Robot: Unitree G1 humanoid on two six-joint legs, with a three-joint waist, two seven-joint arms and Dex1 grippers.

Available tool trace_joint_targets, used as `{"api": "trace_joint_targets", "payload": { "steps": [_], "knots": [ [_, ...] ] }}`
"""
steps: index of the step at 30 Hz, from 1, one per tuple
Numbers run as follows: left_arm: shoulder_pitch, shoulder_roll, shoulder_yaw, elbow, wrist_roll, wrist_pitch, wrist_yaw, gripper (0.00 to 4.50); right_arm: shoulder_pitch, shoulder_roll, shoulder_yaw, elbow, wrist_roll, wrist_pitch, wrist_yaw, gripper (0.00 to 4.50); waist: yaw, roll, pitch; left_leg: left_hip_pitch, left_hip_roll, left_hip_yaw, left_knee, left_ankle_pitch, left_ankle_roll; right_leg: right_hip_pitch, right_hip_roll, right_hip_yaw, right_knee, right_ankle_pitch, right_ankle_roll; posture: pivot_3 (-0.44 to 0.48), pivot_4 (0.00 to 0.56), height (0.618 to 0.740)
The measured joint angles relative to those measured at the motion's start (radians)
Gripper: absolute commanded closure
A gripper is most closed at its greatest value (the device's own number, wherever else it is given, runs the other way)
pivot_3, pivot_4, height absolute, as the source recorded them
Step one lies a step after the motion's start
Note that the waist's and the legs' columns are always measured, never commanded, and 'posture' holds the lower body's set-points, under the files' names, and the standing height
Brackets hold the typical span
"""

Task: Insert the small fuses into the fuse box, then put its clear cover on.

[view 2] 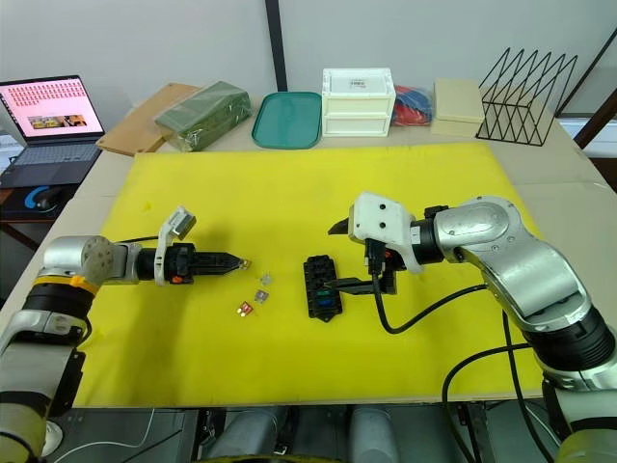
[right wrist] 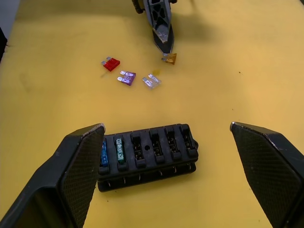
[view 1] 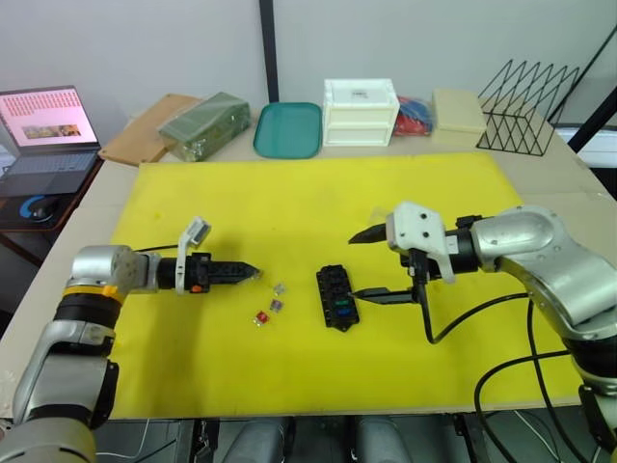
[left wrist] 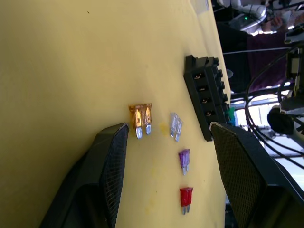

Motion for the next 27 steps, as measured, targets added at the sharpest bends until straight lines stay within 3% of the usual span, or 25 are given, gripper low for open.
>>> {"api": "trace_joint_targets", "payload": {
  "steps": [9,15,23,27],
  "knots": [
    [-0.004,-0.033,0.005,0.007,0.030,-0.020,-0.029,1.59,0.009,0.000,0.000,-0.023,-0.011,0.002,-0.007,0.00,0.001,0.000,0.000,0.000,0.000,0.000,0.000,0.000,0.000,0.000,0.000,0.000,0.000,0.000,0.000,0.000,0.150,0.740],
    [-0.003,-0.051,0.005,0.018,0.058,-0.039,-0.021,3.62,0.012,0.000,0.000,-0.024,-0.012,0.003,-0.009,0.00,-0.001,0.000,0.000,0.000,0.000,0.000,0.000,0.000,0.000,0.000,0.000,0.000,0.000,0.000,0.000,0.000,0.150,0.740],
    [0.006,-0.053,0.005,0.021,0.080,-0.071,-0.031,3.62,0.012,0.000,0.006,-0.024,-0.019,0.003,-0.011,0.00,-0.003,0.000,0.000,0.000,0.000,0.000,0.000,0.000,0.000,0.000,0.000,0.000,0.000,0.000,0.000,0.000,0.150,0.740],
    [0.006,-0.053,0.005,0.022,0.091,-0.078,-0.040,4.46,0.012,0.000,0.010,-0.024,-0.021,0.001,-0.011,0.00,-0.003,0.000,0.000,0.000,0.000,0.000,0.000,0.000,0.000,0.000,0.000,0.000,0.001,0.000,0.000,0.000,0.150,0.740]
  ]
}}
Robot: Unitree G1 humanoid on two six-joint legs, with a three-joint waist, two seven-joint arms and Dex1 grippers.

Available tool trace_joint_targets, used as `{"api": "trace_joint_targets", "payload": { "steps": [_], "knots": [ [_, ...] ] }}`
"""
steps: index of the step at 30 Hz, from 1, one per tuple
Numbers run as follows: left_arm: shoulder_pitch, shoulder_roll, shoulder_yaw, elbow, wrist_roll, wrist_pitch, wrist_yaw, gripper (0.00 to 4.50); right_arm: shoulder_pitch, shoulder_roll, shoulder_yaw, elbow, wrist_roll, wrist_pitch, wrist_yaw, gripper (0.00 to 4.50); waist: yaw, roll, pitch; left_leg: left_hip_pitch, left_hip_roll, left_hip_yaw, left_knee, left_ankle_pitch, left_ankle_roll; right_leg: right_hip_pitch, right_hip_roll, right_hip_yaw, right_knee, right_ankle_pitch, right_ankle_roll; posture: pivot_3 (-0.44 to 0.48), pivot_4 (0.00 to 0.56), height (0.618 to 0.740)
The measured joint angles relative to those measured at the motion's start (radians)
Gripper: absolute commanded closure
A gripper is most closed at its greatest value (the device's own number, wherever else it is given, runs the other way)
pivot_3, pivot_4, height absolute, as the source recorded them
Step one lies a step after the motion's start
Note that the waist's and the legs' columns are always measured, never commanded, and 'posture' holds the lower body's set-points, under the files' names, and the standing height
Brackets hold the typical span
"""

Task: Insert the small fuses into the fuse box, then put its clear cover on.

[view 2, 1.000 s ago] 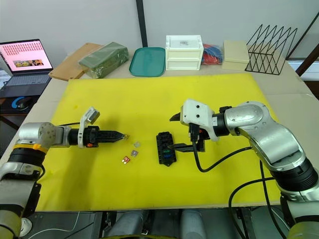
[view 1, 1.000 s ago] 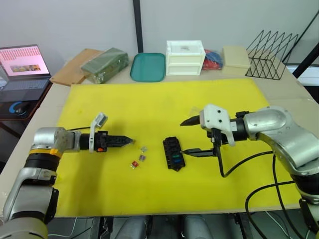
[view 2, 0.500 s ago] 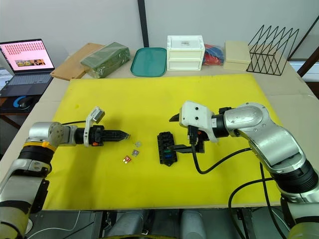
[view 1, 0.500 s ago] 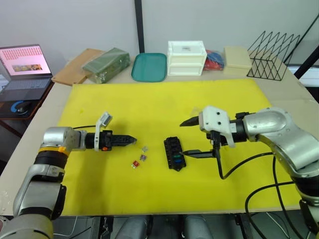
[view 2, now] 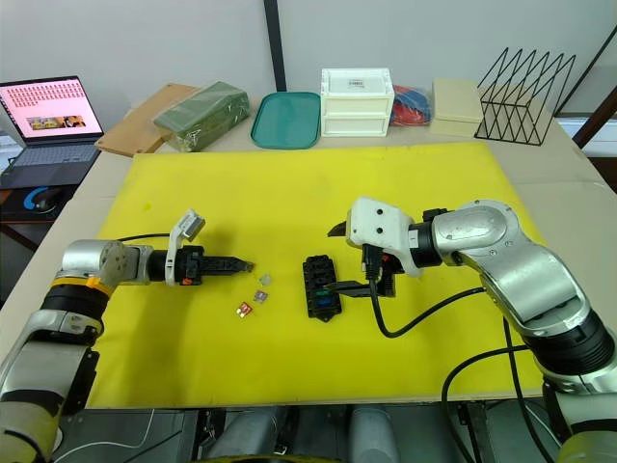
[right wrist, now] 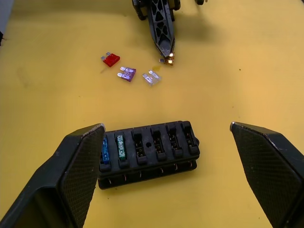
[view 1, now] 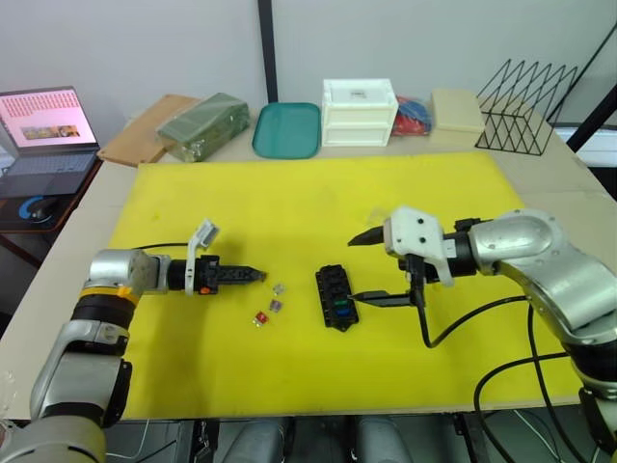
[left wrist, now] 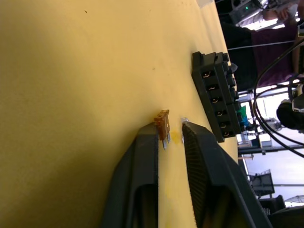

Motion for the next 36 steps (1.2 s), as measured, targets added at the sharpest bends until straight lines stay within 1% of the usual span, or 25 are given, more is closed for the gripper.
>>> {"api": "trace_joint_targets", "payload": {
  "steps": [10,13,15,20,22,24,27,30,33,36],
  "knots": [
    [0.036,0.018,0.000,-0.036,0.007,-0.030,-0.028,4.46,0.000,0.000,0.011,0.001,-0.009,-0.003,0.005,0.00,-0.004,0.000,0.000,0.000,0.000,0.000,0.000,0.000,0.000,0.000,0.000,0.000,0.000,0.000,0.000,0.000,0.150,0.740],
    [0.073,0.029,0.009,-0.104,0.002,-0.067,-0.030,4.46,-0.003,0.005,0.009,0.002,0.008,0.029,0.001,0.00,-0.008,0.000,0.000,0.000,0.001,0.000,-0.001,0.000,0.000,-0.001,0.000,0.000,0.000,0.000,0.000,0.000,0.150,0.740],
    [0.121,0.030,0.043,-0.202,-0.012,-0.115,-0.031,4.46,-0.011,0.028,-0.006,0.004,0.050,0.090,-0.012,0.00,-0.010,0.000,0.000,0.000,0.001,0.000,-0.001,0.000,0.000,-0.001,0.000,0.000,0.000,0.000,0.000,0.000,0.150,0.740],
    [0.166,0.024,0.134,-0.479,-0.108,-0.170,-0.018,4.46,-0.048,0.076,-0.061,0.009,0.185,0.267,-0.056,0.00,-0.001,0.000,0.000,-0.001,0.001,0.000,-0.001,0.000,0.000,0.000,0.000,0.000,-0.001,0.000,0.000,0.000,0.150,0.740],
    [0.193,0.013,0.163,-0.620,-0.147,-0.190,0.007,4.46,-0.085,0.137,-0.116,0.024,0.284,0.382,-0.094,0.00,-0.002,0.000,0.000,-0.001,0.001,0.000,-0.001,0.000,0.000,0.000,0.000,0.000,-0.001,0.000,0.000,0.000,0.150,0.740],
    [0.214,-0.013,0.169,-0.735,-0.176,-0.214,0.042,4.46,-0.127,0.166,-0.159,0.032,0.368,0.475,-0.128,0.00,-0.001,0.000,0.000,-0.001,0.001,0.000,-0.001,0.000,0.000,0.000,0.000,0.000,-0.001,0.000,0.000,0.000,0.150,0.740],
    [0.247,-0.031,0.167,-0.824,-0.189,-0.244,0.088,4.46,-0.154,0.185,-0.188,0.039,0.441,0.558,-0.167,0.00,-0.001,0.000,0.000,-0.001,0.001,0.000,-0.001,0.000,0.000,0.000,0.000,0.000,-0.001,0.000,0.000,0.000,0.150,0.740],
    [0.248,-0.044,0.162,-0.873,-0.198,-0.266,0.123,4.50,-0.167,0.214,-0.198,0.044,0.504,0.615,-0.199,0.60,0.000,0.000,0.000,-0.001,0.001,0.000,-0.001,0.000,0.000,0.000,0.000,0.000,-0.001,0.000,0.000,0.000,0.150,0.740],
    [0.248,-0.044,0.154,-0.892,-0.198,-0.285,0.141,4.50,-0.177,0.220,-0.199,0.051,0.539,0.642,-0.227,1.59,0.000,0.000,0.000,-0.001,0.001,0.000,-0.001,0.000,0.000,0.000,0.000,0.000,-0.001,0.000,0.000,0.000,0.150,0.740],
    [0.249,-0.044,0.152,-0.894,-0.199,-0.288,0.155,4.50,-0.195,0.230,-0.200,0.071,0.562,0.668,-0.256,1.59,0.000,0.000,0.000,-0.001,0.001,0.000,-0.001,0.000,0.000,0.000,0.000,0.000,-0.001,0.000,0.000,0.000,0.150,0.740]
  ]
}}
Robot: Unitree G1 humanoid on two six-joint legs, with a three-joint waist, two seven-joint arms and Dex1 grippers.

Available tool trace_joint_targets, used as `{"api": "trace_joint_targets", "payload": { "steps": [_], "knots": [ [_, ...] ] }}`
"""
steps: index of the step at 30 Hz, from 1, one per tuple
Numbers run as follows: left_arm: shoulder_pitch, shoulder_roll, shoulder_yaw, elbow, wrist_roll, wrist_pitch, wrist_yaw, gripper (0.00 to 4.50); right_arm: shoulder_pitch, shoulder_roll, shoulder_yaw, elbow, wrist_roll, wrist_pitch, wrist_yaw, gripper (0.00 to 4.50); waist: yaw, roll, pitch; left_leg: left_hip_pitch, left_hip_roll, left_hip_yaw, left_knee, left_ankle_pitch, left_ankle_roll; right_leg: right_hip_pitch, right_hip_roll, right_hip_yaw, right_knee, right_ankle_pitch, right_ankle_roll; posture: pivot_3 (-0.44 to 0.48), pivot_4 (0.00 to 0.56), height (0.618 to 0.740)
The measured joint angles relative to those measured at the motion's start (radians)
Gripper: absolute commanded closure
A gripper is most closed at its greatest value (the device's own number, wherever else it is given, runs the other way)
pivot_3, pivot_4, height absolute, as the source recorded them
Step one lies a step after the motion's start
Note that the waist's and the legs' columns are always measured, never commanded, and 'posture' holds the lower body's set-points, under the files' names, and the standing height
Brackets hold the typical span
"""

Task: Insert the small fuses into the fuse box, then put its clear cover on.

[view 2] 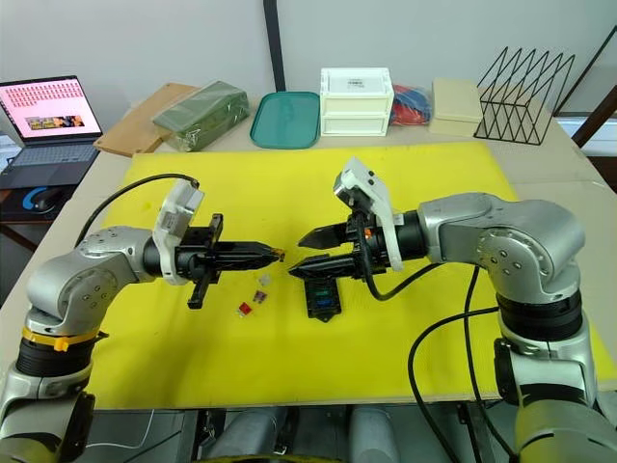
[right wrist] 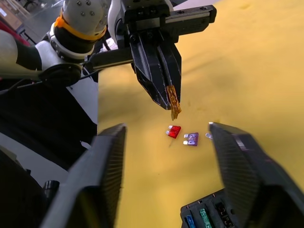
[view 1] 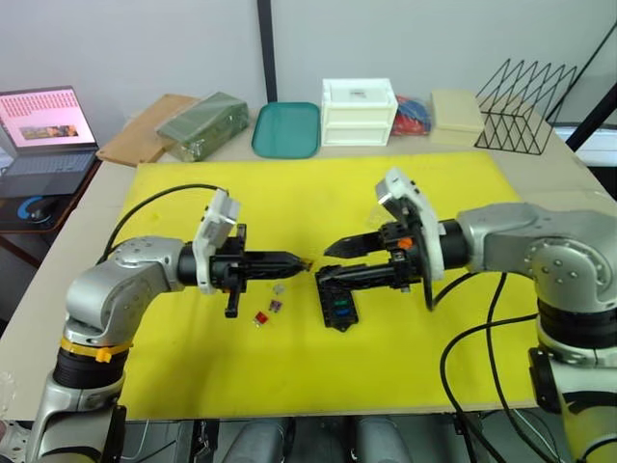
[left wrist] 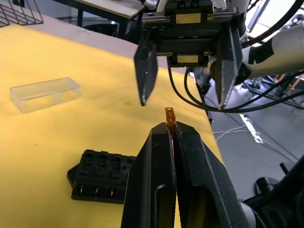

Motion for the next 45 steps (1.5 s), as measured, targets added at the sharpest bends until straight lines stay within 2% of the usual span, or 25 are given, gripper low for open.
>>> {"api": "trace_joint_targets", "payload": {
  "steps": [9,12,15,31,32,45],
  "knots": [
    [0.005,0.000,-0.028,-0.001,0.000,-0.019,0.016,4.50,-0.027,0.024,0.002,0.013,0.043,0.026,-0.043,1.59,0.000,0.000,0.000,0.000,0.000,0.000,0.000,0.000,0.000,0.000,0.000,0.000,0.000,0.000,0.000,0.000,0.150,0.740],
    [0.005,0.000,-0.028,-0.001,-0.002,-0.020,0.017,4.50,-0.027,0.024,0.009,0.022,0.042,0.025,-0.051,2.12,0.000,0.000,0.000,0.000,0.000,0.000,0.000,0.000,0.000,0.000,0.000,0.000,0.000,0.000,0.000,0.000,0.150,0.740],
    [0.005,0.000,-0.029,-0.001,-0.010,-0.020,0.019,4.50,-0.027,0.025,0.024,0.023,0.040,0.020,-0.053,3.10,0.000,0.000,0.000,0.000,0.000,0.000,0.000,0.000,0.000,0.000,0.000,0.000,0.000,0.000,0.000,0.000,0.150,0.740],
    [0.005,0.005,-0.029,-0.001,-0.020,-0.022,0.022,4.50,-0.027,0.016,0.062,0.023,0.027,-0.031,-0.050,3.10,0.000,0.000,0.000,0.000,0.000,0.000,0.000,0.000,0.000,0.000,0.000,0.000,0.000,0.000,0.000,0.000,0.150,0.740],
    [0.005,0.005,-0.029,-0.001,-0.020,-0.022,0.022,4.50,-0.027,0.015,0.062,0.024,0.028,-0.034,-0.049,3.45,0.000,0.000,0.000,0.000,0.000,0.000,0.000,0.000,0.000,0.000,0.000,0.000,0.000,0.000,0.000,0.000,0.150,0.740],
    [0.004,0.006,-0.031,0.003,-0.020,-0.023,0.023,4.50,-0.027,0.000,0.078,0.024,0.026,-0.045,-0.041,3.45,0.000,0.000,0.000,0.000,0.000,0.000,0.000,0.000,0.000,0.000,0.000,0.000,0.000,0.000,0.000,0.000,0.150,0.740]
  ]
}}
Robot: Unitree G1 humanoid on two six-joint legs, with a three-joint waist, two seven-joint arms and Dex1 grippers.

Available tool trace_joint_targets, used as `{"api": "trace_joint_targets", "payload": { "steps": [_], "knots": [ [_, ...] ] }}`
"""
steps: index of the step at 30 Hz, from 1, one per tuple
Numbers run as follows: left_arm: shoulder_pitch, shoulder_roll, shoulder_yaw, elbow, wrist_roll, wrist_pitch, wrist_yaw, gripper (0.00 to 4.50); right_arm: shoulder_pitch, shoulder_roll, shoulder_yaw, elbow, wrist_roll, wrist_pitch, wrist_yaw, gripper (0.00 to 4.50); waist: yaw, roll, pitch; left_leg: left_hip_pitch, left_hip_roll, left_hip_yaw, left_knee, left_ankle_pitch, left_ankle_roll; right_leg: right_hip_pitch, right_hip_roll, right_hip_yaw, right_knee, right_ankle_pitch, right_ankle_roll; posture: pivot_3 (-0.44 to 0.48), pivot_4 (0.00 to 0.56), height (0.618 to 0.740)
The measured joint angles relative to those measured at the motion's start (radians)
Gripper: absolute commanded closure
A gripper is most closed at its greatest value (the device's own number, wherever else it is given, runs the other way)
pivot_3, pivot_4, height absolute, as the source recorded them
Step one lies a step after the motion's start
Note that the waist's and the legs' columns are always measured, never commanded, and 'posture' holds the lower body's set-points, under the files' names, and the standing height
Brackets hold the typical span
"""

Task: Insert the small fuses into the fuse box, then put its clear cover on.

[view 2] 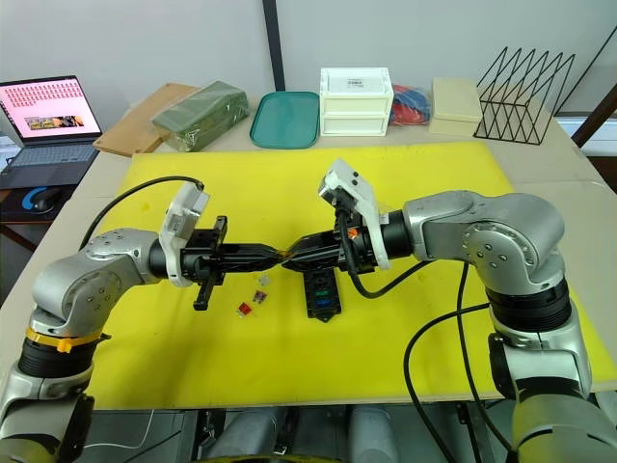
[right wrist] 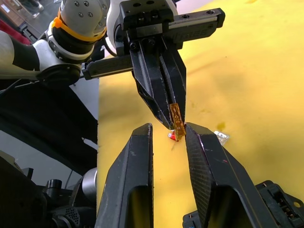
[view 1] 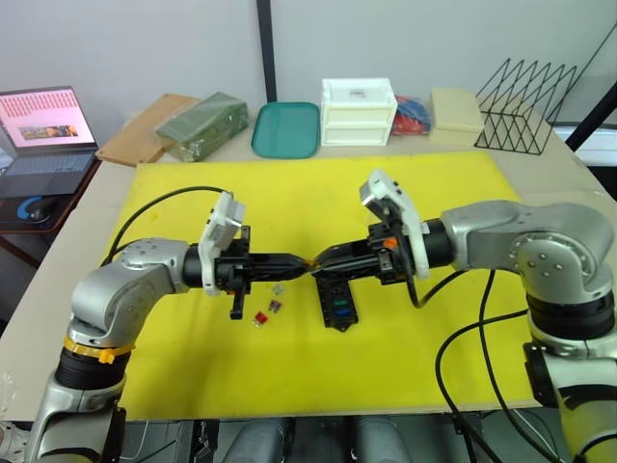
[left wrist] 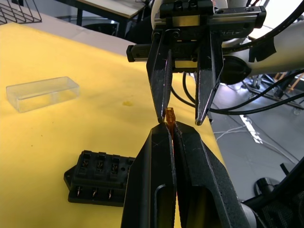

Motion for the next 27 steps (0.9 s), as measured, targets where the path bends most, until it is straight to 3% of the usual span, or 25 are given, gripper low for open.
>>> {"api": "trace_joint_targets", "payload": {
  "steps": [4,9,21,22,27],
  "knots": [
    [0.000,0.000,0.000,0.000,0.000,0.000,0.003,4.50,0.000,-0.002,0.002,0.000,-0.007,-0.006,0.004,3.45,0.000,0.000,0.000,0.000,0.000,0.000,0.000,0.000,0.000,0.000,0.000,0.000,0.000,0.000,0.000,0.000,0.150,0.740],
    [0.000,0.000,-0.003,0.000,-0.002,-0.002,0.003,4.50,0.000,-0.008,0.005,0.003,-0.020,-0.016,0.007,4.45,0.000,0.000,0.000,0.000,0.000,0.000,0.000,0.000,0.000,0.000,0.000,0.000,0.000,0.000,0.000,0.000,0.150,0.740],
    [0.000,0.005,-0.004,0.000,-0.002,-0.011,0.016,4.50,0.000,-0.009,0.016,0.003,-0.038,-0.038,0.012,4.45,0.000,0.000,0.000,0.000,0.000,0.000,0.000,0.000,0.000,0.000,0.000,0.000,0.000,0.000,0.000,0.000,0.150,0.740],
    [0.000,0.011,-0.007,-0.001,-0.006,0.002,0.021,4.02,0.000,-0.017,0.031,-0.002,-0.049,-0.052,0.019,4.50,0.000,0.000,0.000,0.000,0.000,0.000,0.000,0.000,0.000,0.000,0.000,0.000,0.000,0.000,0.000,0.000,0.150,0.740],
    [0.003,0.049,-0.012,0.000,-0.002,0.043,0.060,2.44,0.024,-0.103,0.126,-0.043,-0.186,-0.212,0.088,4.50,0.001,0.000,0.000,0.000,0.000,0.000,0.000,0.000,0.000,0.000,0.000,0.000,0.000,0.000,0.000,0.000,0.150,0.740]
  ]
}}
